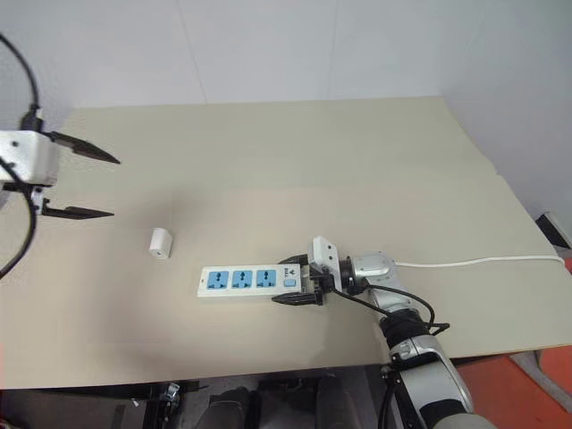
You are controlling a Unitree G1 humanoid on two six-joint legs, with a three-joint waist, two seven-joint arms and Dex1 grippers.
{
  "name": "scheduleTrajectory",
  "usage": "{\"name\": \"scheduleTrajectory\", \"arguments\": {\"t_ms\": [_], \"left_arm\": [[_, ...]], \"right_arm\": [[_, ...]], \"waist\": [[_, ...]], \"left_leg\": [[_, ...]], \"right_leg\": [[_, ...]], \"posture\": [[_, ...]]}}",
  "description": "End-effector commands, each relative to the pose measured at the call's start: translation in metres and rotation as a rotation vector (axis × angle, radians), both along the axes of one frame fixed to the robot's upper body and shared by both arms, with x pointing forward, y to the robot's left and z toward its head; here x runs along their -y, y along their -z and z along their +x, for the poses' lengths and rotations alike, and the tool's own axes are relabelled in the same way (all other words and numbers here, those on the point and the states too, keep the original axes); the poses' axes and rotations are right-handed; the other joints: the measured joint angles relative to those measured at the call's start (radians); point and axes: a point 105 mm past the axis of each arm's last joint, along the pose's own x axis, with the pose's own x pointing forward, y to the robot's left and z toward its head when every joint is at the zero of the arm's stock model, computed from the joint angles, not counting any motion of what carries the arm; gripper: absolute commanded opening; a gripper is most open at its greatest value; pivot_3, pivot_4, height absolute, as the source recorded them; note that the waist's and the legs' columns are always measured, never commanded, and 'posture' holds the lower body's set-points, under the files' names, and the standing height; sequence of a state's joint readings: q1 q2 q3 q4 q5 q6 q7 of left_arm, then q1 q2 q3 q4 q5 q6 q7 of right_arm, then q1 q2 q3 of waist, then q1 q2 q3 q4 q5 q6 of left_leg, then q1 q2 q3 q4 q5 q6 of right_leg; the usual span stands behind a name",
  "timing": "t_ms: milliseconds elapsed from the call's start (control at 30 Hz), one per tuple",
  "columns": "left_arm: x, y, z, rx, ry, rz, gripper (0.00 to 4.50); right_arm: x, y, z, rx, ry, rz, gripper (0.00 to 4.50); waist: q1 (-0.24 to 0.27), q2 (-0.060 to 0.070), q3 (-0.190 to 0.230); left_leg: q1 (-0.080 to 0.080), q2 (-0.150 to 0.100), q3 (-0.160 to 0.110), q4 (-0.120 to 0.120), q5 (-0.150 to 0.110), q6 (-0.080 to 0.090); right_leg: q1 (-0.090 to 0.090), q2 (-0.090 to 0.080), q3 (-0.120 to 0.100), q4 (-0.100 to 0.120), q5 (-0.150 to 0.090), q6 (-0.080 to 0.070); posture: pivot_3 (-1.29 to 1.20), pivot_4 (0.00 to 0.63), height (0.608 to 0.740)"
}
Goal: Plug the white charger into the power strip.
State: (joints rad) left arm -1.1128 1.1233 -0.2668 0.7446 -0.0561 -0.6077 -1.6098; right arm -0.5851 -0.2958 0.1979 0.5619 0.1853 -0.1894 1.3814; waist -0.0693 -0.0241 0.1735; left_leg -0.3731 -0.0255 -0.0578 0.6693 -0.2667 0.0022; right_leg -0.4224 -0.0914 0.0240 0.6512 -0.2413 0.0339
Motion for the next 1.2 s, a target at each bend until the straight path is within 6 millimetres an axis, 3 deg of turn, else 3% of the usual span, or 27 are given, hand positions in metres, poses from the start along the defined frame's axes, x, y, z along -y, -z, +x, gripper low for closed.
{"name": "scheduleTrajectory", "arguments": {"t_ms": [33,233,633,967,1200], "left_arm": [[0.000,0.010,0.008,0.009,0.086,0.195,4.50],[0.011,0.024,0.017,-0.027,0.188,0.338,4.50],[0.011,0.051,0.020,-0.062,0.315,0.579,4.50],[0.020,0.065,0.025,0.050,0.468,0.681,4.50],[0.015,0.074,0.035,0.129,0.532,0.773,4.50]], "right_arm": [[-0.006,-0.008,-0.001,0.042,-0.010,0.031,3.42],[-0.007,-0.009,-0.001,0.046,0.019,0.043,3.42],[0.000,-0.011,-0.003,0.033,0.062,0.040,3.42],[0.004,-0.014,-0.003,0.028,0.080,0.037,3.42],[0.008,-0.015,-0.004,0.020,0.089,0.033,3.42]], "waist": [[-0.002,0.000,0.000],[-0.002,-0.001,0.001],[0.001,-0.002,0.001],[0.007,-0.002,0.001],[0.014,-0.002,0.001]], "left_leg": [[0.000,0.000,0.001,0.000,0.000,0.000],[-0.002,0.001,0.003,0.003,-0.002,0.003],[-0.006,0.001,0.002,0.009,-0.004,0.007],[-0.006,0.001,0.002,0.010,-0.004,0.007],[-0.007,0.000,0.002,0.010,-0.004,0.007]], "right_leg": [[0.000,0.000,0.001,0.000,0.000,0.000],[-0.003,0.001,0.002,0.004,0.000,0.000],[-0.003,0.001,0.002,0.005,0.000,0.001],[-0.003,0.001,0.002,0.005,0.001,0.002],[-0.004,0.000,0.002,0.005,0.001,0.003]], "posture": [[0.00,0.150,0.740],[0.00,0.150,0.740],[0.00,0.150,0.740],[0.00,0.150,0.740],[0.00,0.150,0.740]]}}
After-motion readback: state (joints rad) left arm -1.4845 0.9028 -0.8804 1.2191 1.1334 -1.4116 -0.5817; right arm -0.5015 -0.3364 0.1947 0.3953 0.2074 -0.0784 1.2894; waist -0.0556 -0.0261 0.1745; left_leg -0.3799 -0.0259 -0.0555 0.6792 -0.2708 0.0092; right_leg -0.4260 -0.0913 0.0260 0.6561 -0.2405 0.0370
